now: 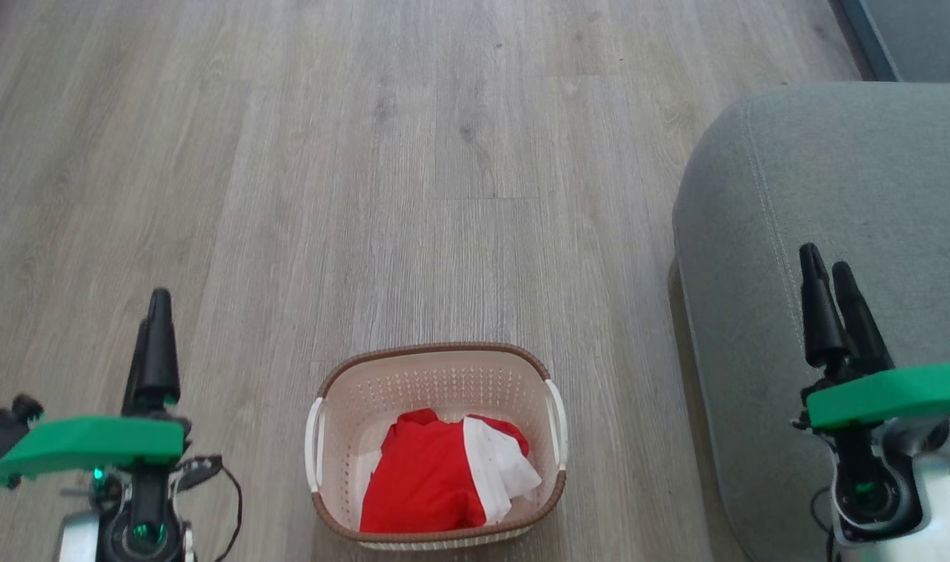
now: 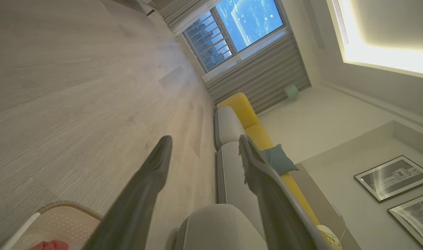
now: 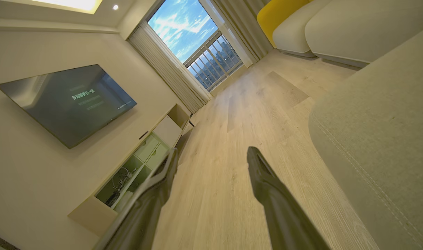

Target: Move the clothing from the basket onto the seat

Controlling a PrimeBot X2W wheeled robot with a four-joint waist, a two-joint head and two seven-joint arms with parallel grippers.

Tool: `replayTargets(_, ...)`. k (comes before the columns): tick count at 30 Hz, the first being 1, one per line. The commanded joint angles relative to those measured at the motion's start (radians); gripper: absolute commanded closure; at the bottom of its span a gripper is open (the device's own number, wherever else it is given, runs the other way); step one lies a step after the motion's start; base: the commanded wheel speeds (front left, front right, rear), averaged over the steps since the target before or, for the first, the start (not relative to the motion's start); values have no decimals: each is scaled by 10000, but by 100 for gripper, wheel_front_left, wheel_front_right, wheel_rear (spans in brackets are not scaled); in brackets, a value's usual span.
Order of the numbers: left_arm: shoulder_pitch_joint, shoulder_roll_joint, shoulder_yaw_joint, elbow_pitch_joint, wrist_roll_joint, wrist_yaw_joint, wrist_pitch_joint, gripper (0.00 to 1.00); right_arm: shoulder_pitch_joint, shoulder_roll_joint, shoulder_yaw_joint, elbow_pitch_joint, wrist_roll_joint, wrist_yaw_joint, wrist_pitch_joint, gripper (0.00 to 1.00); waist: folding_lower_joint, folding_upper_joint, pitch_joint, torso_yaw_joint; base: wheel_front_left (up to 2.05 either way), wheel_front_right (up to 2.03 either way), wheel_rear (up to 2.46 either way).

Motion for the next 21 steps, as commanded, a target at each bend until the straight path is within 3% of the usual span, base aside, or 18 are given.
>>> replayTargets(1, -590, 89, 60, -539, 262, 78, -114, 0, -680, -209, 173, -513, -349, 0, -153, 0, 0, 0, 0, 12, 0, 0, 0)
replayTargets(12, -849, 100, -245, -2089, 2372, 1557, -436, 0, -940, -499, 721, -1238, -2348, 0, -481, 0, 0, 0, -1, 173, 0, 0, 0)
replayTargets(21, -987, 108, -1478, -2908, 4737, 2533, -699, 0, -1031, -626, 1076, -1552, -3769, 0, -750, 0, 0, 0, 13, 298, 0, 0, 0)
